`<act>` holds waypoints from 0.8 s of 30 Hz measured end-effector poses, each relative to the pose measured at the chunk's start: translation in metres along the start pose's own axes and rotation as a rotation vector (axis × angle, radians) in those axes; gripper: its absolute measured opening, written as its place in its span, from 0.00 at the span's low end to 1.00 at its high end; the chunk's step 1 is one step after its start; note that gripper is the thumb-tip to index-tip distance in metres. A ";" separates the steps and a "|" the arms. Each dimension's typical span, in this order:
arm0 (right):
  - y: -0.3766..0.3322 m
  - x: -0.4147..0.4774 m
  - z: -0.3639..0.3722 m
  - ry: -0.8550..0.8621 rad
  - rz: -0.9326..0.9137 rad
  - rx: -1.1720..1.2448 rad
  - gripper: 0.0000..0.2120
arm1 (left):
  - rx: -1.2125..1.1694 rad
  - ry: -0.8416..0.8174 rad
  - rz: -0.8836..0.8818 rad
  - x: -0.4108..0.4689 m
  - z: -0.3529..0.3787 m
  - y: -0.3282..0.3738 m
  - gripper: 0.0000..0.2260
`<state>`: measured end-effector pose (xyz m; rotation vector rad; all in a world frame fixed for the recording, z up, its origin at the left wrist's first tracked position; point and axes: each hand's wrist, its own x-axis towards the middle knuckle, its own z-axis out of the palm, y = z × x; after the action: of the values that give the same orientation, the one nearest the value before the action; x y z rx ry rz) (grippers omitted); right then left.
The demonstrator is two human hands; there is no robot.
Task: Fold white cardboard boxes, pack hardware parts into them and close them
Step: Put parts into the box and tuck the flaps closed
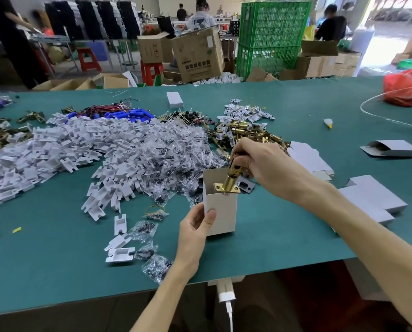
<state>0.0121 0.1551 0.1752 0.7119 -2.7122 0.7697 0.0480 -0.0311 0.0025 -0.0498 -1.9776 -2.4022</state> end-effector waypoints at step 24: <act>-0.008 0.006 0.052 -0.333 -0.018 -0.390 0.07 | -0.036 -0.017 0.002 0.001 -0.001 -0.003 0.21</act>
<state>0.0061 0.1186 0.1372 0.8258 -3.0096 0.1071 0.0468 -0.0315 -0.0004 -0.0733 -1.9405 -2.4449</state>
